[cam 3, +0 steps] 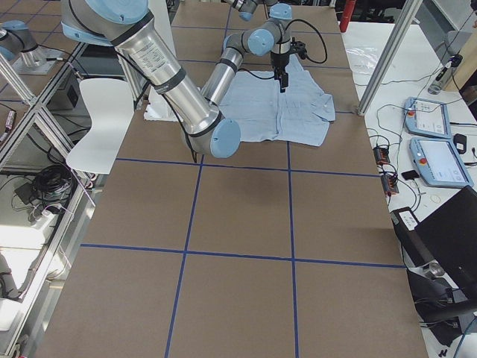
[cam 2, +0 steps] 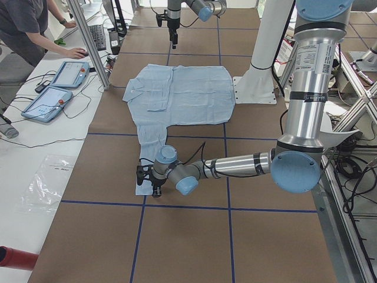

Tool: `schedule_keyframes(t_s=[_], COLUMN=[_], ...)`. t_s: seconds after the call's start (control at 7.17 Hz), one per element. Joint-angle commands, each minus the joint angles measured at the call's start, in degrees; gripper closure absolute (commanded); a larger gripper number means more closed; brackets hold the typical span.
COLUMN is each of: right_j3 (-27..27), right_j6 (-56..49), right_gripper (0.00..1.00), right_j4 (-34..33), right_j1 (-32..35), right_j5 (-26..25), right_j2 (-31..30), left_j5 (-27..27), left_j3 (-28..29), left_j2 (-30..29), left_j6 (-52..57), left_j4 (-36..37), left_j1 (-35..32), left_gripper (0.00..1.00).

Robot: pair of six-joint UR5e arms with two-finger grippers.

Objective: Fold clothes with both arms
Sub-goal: 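Grasp the cuff of the other sleeve with the left gripper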

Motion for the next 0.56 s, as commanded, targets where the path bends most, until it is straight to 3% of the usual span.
schedule_keyframes(t_s=[0.0, 0.28, 0.42], right_j3=[0.12, 0.38, 0.38], right_j6=[0.01, 0.01, 0.01], right_gripper=[0.0, 0.0, 0.0], right_j4=[-0.02, -0.02, 0.06], right_j1=[0.0, 0.0, 0.0], right_j5=[0.0, -0.09, -0.09], right_j2=[-0.06, -0.23, -0.24], left_j5=[0.0, 0.0, 0.08], left_j3=[0.12, -0.05, -0.14], left_j2=[0.16, 0.25, 0.25], left_j6=[0.01, 0.01, -0.16], left_j4=[0.0, 0.0, 0.0], left_j1=[0.0, -0.09, -0.09], left_gripper=[0.41, 0.42, 0.55])
